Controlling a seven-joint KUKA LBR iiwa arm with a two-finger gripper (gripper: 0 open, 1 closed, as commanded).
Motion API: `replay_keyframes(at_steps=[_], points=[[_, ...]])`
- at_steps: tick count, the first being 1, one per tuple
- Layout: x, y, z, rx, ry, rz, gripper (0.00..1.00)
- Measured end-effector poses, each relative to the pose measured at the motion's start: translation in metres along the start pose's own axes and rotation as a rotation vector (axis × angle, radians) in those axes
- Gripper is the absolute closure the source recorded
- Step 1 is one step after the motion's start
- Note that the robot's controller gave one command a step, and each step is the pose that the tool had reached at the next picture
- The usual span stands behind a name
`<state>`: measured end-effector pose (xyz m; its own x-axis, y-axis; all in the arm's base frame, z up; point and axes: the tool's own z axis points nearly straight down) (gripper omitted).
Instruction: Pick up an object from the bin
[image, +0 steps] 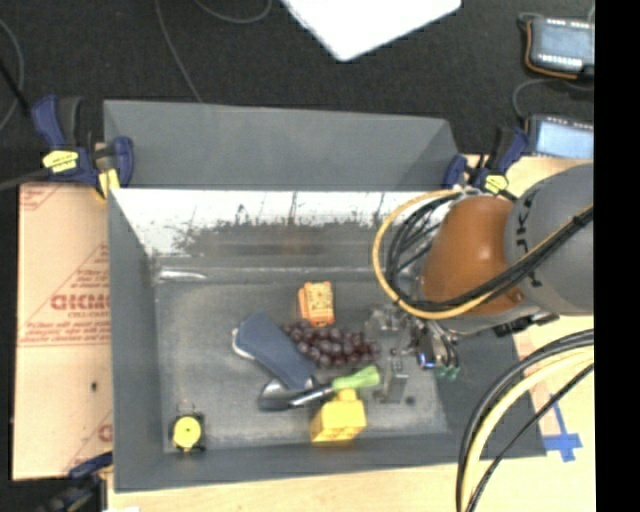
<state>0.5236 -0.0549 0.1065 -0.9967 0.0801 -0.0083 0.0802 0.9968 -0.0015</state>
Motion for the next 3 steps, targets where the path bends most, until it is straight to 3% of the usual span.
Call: replay_keyframes(at_steps=[1,2,3], points=[[-0.016,0.027,0.010,0.005,0.002,-0.087,0.00],[-0.048,0.078,0.036,0.000,-0.003,0.038,1.00],[-0.048,0.078,0.036,0.001,-0.002,0.035,1.00]])
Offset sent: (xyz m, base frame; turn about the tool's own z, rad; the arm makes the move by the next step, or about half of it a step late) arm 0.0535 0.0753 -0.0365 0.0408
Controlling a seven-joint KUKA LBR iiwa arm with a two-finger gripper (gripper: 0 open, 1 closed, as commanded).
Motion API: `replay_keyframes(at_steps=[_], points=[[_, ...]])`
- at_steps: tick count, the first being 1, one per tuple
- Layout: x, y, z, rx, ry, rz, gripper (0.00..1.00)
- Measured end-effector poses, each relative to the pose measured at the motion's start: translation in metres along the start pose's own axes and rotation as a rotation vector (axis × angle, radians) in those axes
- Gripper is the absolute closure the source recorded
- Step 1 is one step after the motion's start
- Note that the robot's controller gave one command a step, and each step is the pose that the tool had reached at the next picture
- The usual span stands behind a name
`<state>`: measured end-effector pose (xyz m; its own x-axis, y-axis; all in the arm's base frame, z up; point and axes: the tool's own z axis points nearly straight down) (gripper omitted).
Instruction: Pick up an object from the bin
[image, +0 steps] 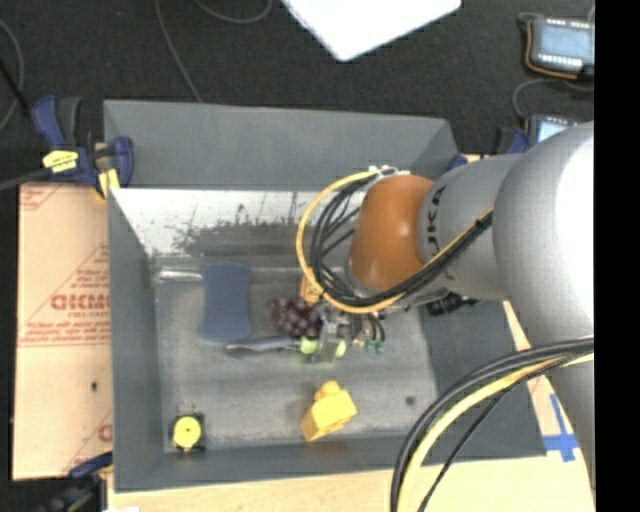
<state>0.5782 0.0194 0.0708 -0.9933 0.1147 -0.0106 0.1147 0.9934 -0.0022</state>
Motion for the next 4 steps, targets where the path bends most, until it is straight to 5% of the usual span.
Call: replay_keyframes(at_steps=[3,4], points=[[0.000,0.000,0.000,0.000,0.001,-0.005,1.00],[-0.011,0.003,-0.166,-0.001,-0.010,0.001,1.00]])
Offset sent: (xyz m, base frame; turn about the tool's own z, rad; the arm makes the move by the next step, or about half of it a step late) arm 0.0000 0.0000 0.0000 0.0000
